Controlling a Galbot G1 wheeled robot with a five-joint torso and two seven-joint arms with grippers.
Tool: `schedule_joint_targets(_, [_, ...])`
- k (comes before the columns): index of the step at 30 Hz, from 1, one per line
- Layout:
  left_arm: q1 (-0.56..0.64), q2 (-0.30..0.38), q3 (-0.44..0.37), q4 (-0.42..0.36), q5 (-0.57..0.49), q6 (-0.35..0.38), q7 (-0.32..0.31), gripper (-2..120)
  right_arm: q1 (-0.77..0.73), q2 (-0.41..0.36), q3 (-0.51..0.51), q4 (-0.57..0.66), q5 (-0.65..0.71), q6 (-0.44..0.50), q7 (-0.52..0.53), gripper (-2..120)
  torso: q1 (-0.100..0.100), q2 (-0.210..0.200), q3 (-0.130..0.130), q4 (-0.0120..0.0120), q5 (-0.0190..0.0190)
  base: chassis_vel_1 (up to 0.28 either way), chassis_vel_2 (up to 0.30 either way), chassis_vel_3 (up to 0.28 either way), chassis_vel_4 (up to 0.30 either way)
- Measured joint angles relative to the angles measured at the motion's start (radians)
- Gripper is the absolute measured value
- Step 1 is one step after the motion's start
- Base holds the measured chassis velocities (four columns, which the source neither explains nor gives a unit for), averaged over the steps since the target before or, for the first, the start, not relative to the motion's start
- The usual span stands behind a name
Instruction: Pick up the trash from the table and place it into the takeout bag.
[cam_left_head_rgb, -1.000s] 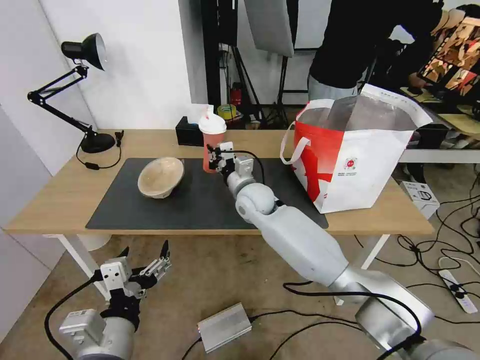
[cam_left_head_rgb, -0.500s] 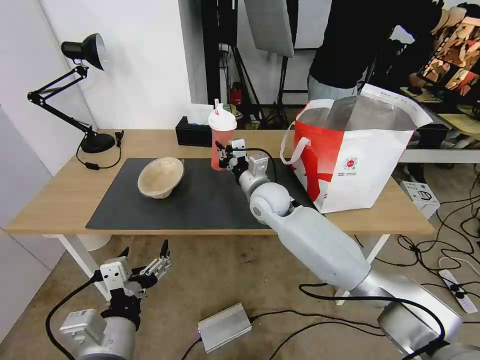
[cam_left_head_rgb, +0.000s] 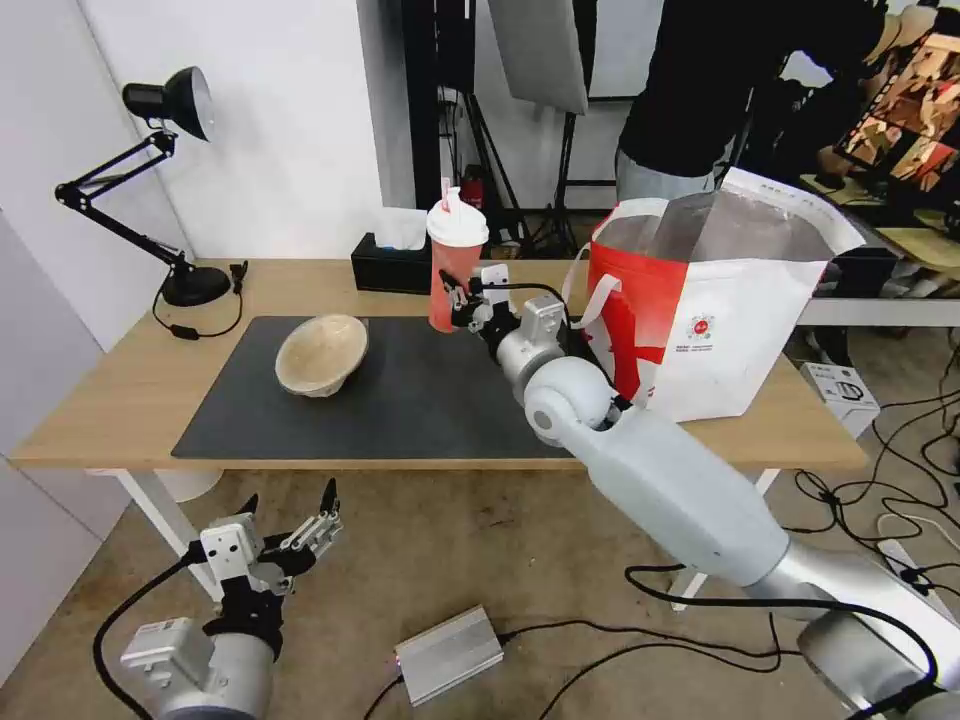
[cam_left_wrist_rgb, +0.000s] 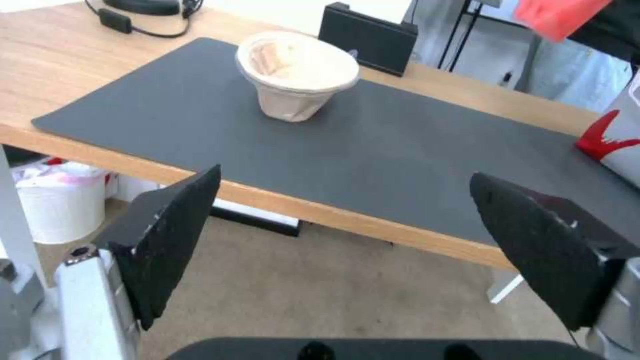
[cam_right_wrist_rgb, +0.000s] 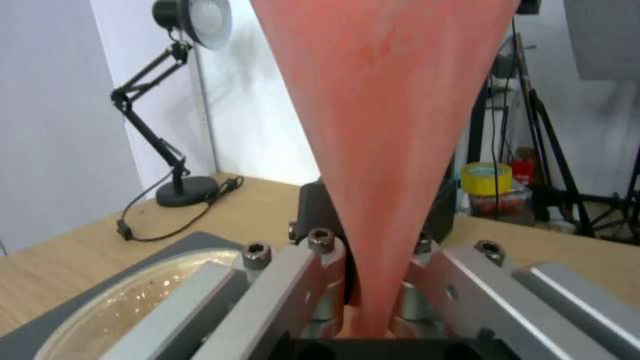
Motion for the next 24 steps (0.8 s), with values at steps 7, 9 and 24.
schedule_joint_targets(7, [-0.003, 0.000, 0.002, 0.000, -0.001, 0.000, 0.000, 100, 0.007, -0.061, 0.017, 0.060, 0.032, -0.005, 0.001, 3, 0.000, 0.000, 0.000, -0.0001, 0.0000, 0.000, 0.000, 0.000, 0.000])
schedule_joint_targets(9, [-0.003, 0.000, 0.002, 0.000, -0.001, 0.001, 0.000, 100, 0.007, -0.081, 0.024, 0.078, 0.042, -0.007, 0.002, 3, 0.000, 0.000, 0.000, -0.0001, 0.0000, 0.000, 0.000, 0.000, 0.000])
schedule_joint_targets(24, [-0.003, -0.004, 0.005, 0.000, 0.000, 0.002, 0.001, 100, 0.005, -0.183, 0.074, 0.170, 0.088, -0.018, 0.002, 3, 0.000, 0.000, 0.000, -0.0001, 0.0000, 0.000, 0.000, 0.000, 0.000])
